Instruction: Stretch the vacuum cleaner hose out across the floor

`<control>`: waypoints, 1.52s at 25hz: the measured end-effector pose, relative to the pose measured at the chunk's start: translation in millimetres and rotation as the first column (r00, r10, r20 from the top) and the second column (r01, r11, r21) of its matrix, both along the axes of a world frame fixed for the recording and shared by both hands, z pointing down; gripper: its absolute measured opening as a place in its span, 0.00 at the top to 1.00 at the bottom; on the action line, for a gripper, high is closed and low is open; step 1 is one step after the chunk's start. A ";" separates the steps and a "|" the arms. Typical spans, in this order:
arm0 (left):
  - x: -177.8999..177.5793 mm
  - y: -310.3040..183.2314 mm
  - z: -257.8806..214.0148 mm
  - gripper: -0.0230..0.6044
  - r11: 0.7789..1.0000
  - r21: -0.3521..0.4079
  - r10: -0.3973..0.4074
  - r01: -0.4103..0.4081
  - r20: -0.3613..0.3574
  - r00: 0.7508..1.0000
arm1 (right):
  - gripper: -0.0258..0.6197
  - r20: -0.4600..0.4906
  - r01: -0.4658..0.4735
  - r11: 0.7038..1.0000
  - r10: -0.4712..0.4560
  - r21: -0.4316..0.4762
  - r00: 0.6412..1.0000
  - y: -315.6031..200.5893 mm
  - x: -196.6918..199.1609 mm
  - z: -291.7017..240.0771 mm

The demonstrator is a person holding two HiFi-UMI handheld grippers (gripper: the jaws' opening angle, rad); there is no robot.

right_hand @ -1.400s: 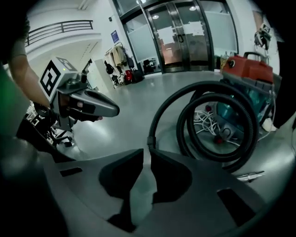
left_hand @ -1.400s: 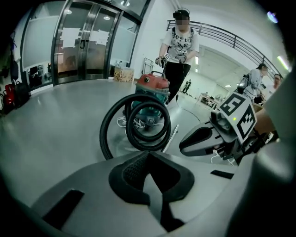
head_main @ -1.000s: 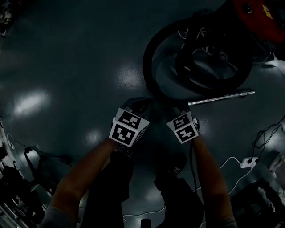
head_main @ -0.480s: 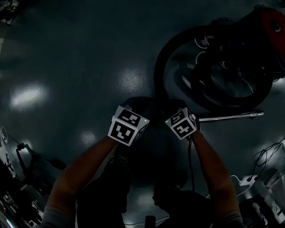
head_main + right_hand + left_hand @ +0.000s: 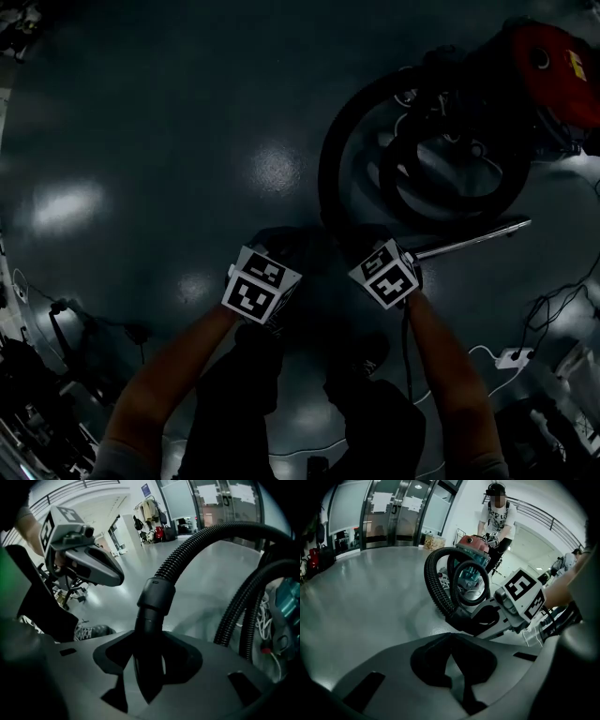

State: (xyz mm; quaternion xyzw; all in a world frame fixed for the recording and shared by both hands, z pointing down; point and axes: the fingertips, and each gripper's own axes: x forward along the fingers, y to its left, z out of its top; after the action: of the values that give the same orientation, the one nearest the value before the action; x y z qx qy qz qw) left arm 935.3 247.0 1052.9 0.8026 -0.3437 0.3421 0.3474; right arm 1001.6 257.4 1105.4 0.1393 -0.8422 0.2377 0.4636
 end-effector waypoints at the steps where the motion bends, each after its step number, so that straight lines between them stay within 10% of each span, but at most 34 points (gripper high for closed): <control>1: 0.2 1.7 -13.8 0.95 1.000 0.002 0.008 -0.008 0.001 1.000 | 0.69 0.008 0.003 1.000 -0.003 -0.002 1.000 2.4 -0.9 -18.9; 14: 54.0 11.3 -220.5 0.95 0.994 0.053 0.099 -0.098 -0.018 0.995 | 0.69 0.090 -0.165 0.986 0.166 -0.022 0.982 -2.4 52.3 -260.6; 23: 107.2 37.7 -367.7 0.95 0.982 0.132 0.147 -0.134 -0.088 0.985 | 0.69 0.248 -0.353 0.931 0.366 -0.098 0.897 -1.6 96.4 -424.8; 31: 142.8 76.2 -445.8 0.93 0.974 0.146 0.171 -0.173 0.026 0.985 | 0.68 0.445 -0.507 0.815 0.578 -0.281 0.684 10.4 122.7 -550.9; 38: 107.4 62.1 -526.1 0.57 0.946 0.306 0.107 -0.109 0.023 0.994 | 0.68 0.567 -0.571 0.728 0.671 -0.380 0.478 5.4 94.5 -640.6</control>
State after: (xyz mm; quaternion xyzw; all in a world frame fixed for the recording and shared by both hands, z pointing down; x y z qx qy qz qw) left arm 1042.7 309.1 526.7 0.8633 -0.3494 0.3055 0.1982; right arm 1096.1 262.8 464.9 0.3066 -0.8217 0.4800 0.0172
